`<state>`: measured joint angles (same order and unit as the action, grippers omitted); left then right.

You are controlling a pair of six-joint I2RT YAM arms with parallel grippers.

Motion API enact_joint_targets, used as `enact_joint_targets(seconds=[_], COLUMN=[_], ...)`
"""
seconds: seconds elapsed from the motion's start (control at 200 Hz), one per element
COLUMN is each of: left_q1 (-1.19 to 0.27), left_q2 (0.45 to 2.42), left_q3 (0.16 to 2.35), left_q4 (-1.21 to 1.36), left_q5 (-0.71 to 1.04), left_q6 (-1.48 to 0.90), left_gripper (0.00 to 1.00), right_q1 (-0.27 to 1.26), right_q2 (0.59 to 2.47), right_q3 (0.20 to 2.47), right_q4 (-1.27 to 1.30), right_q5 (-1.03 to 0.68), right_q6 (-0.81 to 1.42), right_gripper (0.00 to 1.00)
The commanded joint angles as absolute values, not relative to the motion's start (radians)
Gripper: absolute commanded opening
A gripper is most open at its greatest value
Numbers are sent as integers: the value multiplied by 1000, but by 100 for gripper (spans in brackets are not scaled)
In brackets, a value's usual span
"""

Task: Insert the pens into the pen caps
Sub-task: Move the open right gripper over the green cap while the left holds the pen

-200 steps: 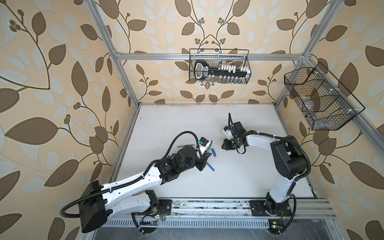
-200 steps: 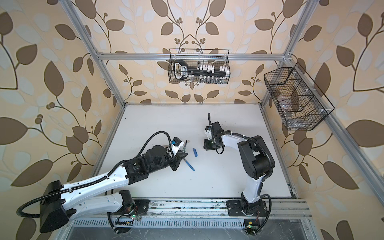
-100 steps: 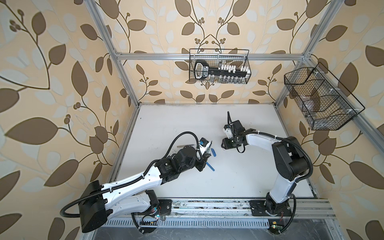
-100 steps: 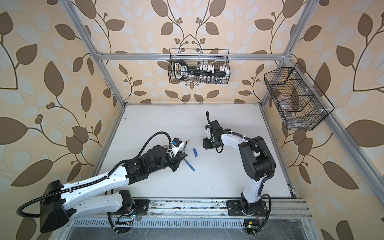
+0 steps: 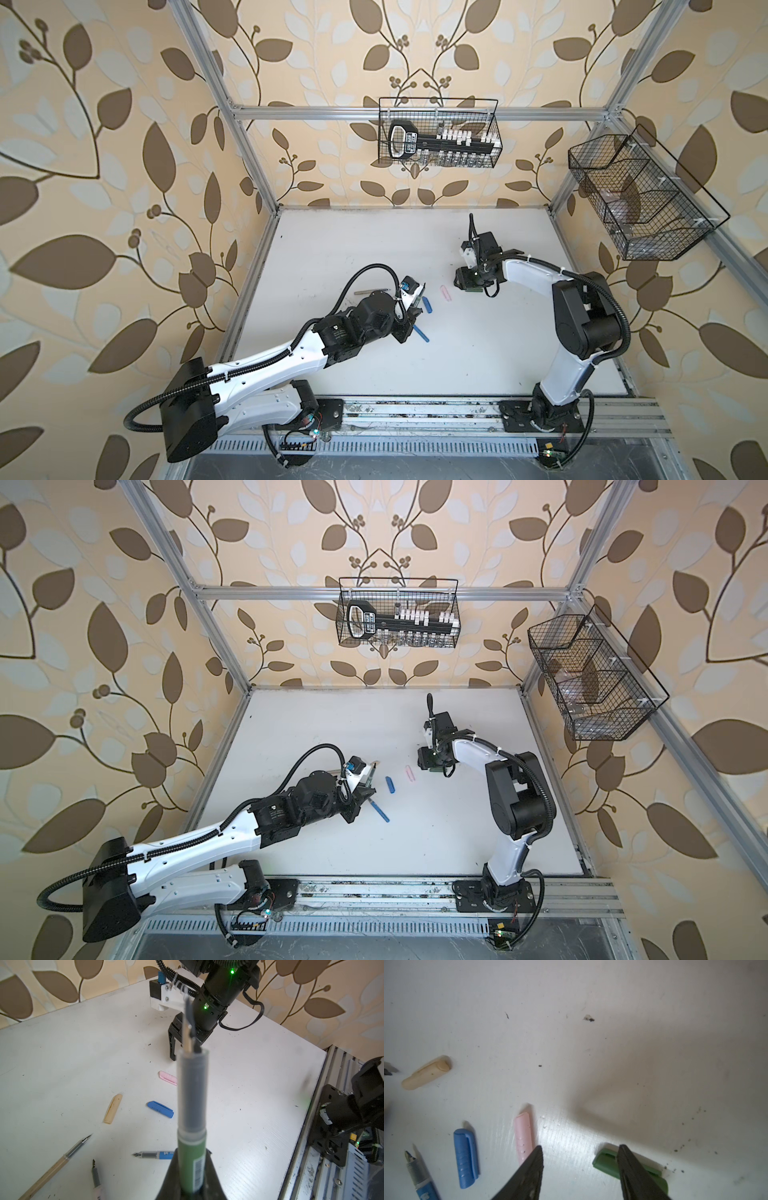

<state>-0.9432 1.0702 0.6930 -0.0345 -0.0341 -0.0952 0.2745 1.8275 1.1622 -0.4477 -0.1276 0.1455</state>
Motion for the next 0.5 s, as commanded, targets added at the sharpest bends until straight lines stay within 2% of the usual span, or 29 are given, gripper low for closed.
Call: enact_joint_targets(seconds=[0.0, 0.19, 0.495], left_q1=[-947, -947, -947], left_q2=[1069, 1074, 1078], left_q3=[750, 752, 752], left_q4=[-12, -12, -13], left_q5=[-21, -21, -19], left_q6=[-69, -66, -64], left_gripper=[0, 0, 0], right_q1=[271, 269, 268], right_q2=[1863, 1882, 1828], right_q3=[1196, 1180, 1117], right_q4=[-486, -482, -514], right_q5=[-144, -217, -192], right_q6=[107, 87, 89], right_gripper=[59, 60, 61])
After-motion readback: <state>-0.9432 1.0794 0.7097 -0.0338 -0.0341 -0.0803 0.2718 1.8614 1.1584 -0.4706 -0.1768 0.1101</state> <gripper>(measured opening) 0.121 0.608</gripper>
